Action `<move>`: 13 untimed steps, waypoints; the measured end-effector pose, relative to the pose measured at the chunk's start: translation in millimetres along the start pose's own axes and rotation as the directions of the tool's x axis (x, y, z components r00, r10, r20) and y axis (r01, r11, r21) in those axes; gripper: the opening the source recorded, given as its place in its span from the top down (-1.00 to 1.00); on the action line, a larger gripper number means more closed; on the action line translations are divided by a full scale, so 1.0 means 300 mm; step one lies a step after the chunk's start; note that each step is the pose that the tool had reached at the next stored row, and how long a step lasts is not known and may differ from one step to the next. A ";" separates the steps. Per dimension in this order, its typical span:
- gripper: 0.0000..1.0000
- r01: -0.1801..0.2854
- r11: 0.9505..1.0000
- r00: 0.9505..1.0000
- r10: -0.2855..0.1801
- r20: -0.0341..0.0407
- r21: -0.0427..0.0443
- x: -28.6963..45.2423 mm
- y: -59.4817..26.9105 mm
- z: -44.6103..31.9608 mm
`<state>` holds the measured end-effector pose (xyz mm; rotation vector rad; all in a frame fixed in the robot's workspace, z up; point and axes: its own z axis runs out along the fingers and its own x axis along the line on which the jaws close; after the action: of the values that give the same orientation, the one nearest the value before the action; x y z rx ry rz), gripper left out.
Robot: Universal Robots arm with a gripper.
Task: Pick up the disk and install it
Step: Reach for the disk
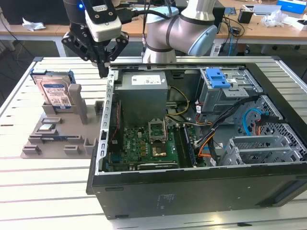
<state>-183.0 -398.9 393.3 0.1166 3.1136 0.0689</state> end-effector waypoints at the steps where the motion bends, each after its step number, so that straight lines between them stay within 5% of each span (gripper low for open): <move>1: 0.80 0.000 1.000 1.000 0.000 0.000 0.000 0.015 -0.001 0.000; 13: 0.80 0.000 1.000 1.000 0.000 0.000 0.000 0.077 -0.006 -0.002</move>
<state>-206.0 -398.9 393.3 0.1165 3.1137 0.0689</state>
